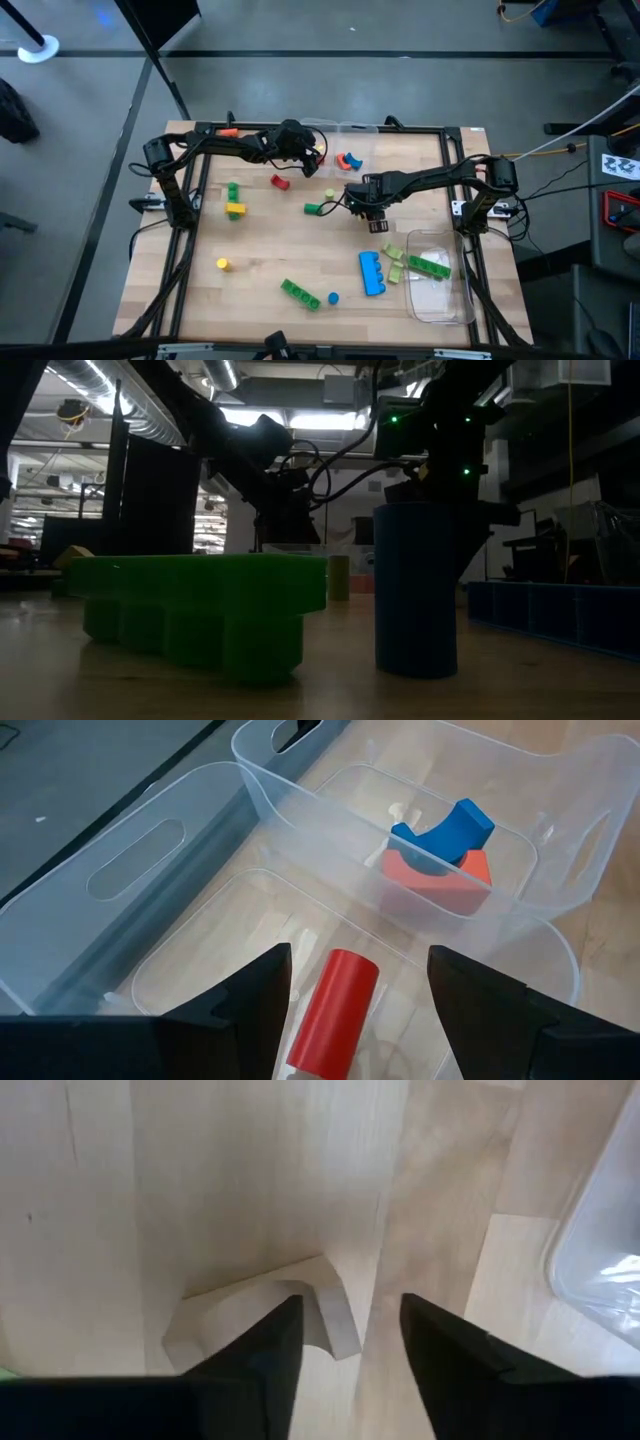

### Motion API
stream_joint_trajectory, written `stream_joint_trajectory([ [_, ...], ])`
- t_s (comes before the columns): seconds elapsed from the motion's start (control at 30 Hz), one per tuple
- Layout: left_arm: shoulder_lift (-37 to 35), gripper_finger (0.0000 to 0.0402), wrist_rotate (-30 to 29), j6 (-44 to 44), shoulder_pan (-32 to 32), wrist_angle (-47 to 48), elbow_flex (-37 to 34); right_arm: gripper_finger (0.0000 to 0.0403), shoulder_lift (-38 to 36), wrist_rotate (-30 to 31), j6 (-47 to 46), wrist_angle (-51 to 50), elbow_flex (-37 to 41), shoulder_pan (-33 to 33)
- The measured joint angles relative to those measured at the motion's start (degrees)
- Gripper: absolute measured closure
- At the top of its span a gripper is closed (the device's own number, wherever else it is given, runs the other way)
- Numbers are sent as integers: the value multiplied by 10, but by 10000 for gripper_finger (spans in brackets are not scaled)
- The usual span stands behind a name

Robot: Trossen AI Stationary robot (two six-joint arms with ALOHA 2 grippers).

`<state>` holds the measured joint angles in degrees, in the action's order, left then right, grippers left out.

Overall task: Sort blocks by size
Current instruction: Put the brown arch block into the right transparent bin

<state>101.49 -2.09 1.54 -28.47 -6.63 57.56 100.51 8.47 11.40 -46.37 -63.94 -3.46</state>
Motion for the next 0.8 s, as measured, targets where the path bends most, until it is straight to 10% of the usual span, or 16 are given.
stream_joint_trajectory([
  [0.8, -2, 180, 0, 26, 0, 0, 0, 286, 31, -66, 25, 13, -2, -52],
])
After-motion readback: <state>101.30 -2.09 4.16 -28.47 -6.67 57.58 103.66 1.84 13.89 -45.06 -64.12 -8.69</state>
